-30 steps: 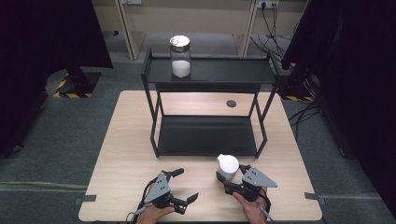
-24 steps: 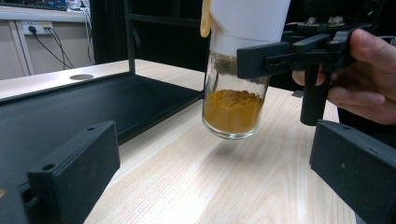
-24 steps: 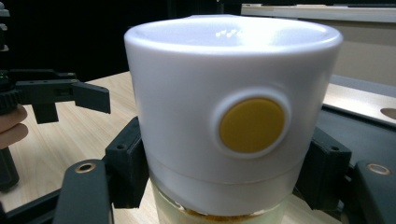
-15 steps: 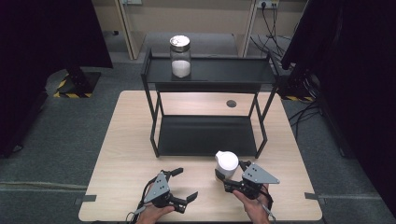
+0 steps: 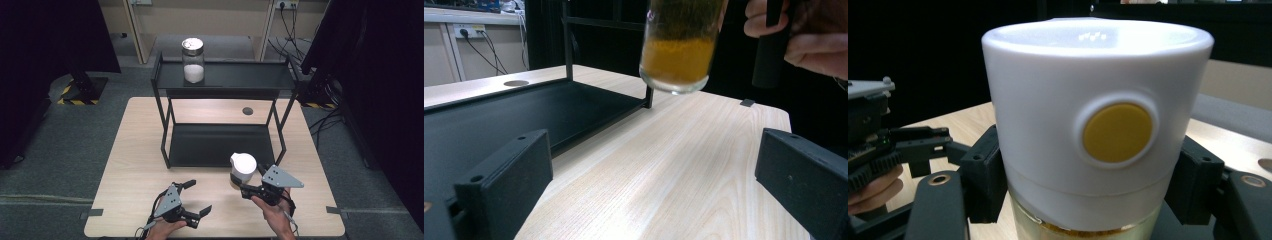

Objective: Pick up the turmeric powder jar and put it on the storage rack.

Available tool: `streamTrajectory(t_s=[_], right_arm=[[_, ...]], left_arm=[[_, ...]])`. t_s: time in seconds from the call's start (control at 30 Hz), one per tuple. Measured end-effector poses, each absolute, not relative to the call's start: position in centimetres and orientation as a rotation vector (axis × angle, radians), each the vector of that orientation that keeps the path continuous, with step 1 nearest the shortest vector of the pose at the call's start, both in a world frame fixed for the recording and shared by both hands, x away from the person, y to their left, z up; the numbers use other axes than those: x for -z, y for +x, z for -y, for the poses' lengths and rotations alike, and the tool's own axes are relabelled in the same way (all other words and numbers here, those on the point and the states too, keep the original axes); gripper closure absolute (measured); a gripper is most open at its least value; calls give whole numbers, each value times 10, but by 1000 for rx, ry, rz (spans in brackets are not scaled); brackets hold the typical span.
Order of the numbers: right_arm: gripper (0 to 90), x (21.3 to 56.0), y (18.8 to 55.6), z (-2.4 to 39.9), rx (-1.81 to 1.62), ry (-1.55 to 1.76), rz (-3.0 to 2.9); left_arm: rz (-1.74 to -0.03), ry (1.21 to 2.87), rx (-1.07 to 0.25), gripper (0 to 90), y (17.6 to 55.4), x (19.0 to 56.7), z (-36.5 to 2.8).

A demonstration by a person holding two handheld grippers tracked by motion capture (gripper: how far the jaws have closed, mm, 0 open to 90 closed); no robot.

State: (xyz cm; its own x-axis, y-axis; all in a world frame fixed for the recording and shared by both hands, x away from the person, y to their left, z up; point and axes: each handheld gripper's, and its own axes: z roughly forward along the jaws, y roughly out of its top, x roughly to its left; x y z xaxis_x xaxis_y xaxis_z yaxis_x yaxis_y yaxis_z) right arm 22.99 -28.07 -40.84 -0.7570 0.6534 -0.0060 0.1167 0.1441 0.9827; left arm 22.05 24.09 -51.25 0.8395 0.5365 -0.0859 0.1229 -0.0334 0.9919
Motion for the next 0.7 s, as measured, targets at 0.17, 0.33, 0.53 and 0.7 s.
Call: streamTrajectory(t_s=[0.17,0.33,0.53,0.7], right_arm=[[310,393,235,281,-1665,720,-1989],[310,373,242,279,-1668,694,-1986],[310,353,253,274,-1675,682,-1996],[310,343,260,271,-1682,677,-2007]], left_arm=[[-532,1591,-359,11,220,513,-240],[-538,1586,-364,13,220,513,-241],[-541,1585,-362,13,220,514,-241],[-543,1584,-361,13,220,514,-241]])
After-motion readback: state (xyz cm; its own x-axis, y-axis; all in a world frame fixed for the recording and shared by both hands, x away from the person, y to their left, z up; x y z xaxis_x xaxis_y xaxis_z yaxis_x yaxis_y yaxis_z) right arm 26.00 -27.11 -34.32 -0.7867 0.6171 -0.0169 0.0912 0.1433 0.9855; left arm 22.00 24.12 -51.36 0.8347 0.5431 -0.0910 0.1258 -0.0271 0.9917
